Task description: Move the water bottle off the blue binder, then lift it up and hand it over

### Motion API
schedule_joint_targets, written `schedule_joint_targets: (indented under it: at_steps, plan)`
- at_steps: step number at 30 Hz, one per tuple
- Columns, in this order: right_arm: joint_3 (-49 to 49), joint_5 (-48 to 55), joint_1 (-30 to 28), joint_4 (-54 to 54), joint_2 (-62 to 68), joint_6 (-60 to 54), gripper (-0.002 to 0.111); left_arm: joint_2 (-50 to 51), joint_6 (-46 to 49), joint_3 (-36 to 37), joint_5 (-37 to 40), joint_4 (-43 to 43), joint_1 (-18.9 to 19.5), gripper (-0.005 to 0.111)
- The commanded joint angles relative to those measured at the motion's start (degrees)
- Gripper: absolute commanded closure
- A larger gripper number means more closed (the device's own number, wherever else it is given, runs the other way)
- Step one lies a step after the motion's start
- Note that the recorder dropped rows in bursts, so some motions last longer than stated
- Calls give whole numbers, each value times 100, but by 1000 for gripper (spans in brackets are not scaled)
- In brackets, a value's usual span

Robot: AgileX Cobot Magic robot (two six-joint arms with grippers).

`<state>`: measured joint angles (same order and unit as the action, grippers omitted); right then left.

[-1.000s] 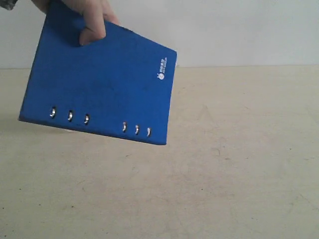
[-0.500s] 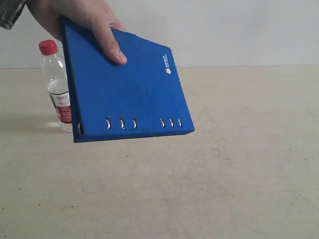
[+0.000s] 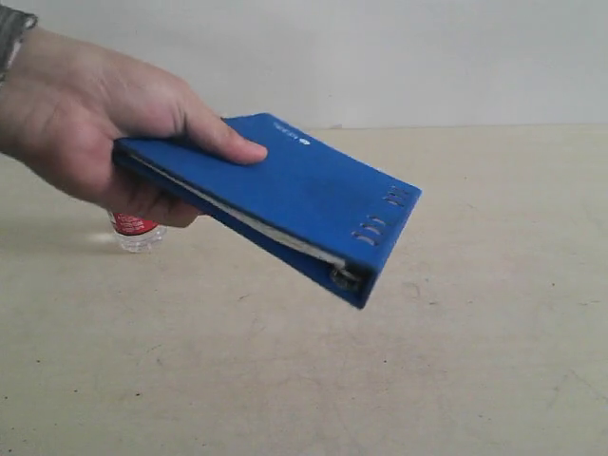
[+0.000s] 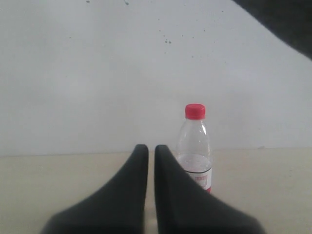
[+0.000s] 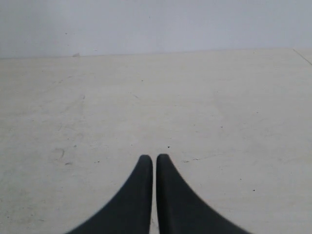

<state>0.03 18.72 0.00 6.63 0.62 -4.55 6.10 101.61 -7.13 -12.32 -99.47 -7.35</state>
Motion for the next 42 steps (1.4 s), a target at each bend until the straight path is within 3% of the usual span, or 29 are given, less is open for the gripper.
schedule_joint_targets:
  at_steps: [1,5,7,9,10,12,14,17,22,24,25,29,34,38,42]
  plan:
    - [-3,-35,5,-1,11,-42,108,-41,-50,16,29,-47,-40,102]
    - [-3,-35,5,-1,11,-42,108,-151,-15,-81,337,184,-26,102]
    - [-3,-35,5,-1,11,-42,108,-259,-528,-540,620,1241,-16,102]
    - [-3,-35,5,13,11,-42,108,-259,-1648,-826,755,2585,27,102]
    - [-3,-35,5,13,11,-42,108,-259,-2737,-978,823,3776,54,102]
    - [-3,-35,5,13,11,-42,108,-134,-7037,-1037,994,7485,103,102]
    - [-3,-35,5,13,11,-42,108,-87,-9722,-885,1355,9217,103,102]
    - [-3,-35,5,13,11,-42,108,-182,-11690,-369,1826,10108,103,102]
    - [-3,-35,5,30,11,-42,108,-610,-12066,713,2003,10141,103,102]
    - [-3,-35,5,30,11,-42,108,-610,-12011,713,3207,10162,103,102]
    - [-3,-35,5,30,11,-42,108,-610,-11962,713,3360,10179,103,102]
    - [-3,-35,5,30,11,-42,108,-610,-11962,713,2895,10202,103,102]
    - [-3,-35,5,30,11,-42,108,-610,-11962,713,2894,10238,103,102]
    - [-3,-35,5,30,11,-42,108,-610,-11984,713,2528,10899,103,102]
    - [-3,-25,5,27,11,-42,108,-610,-11870,713,2836,11287,103,102]
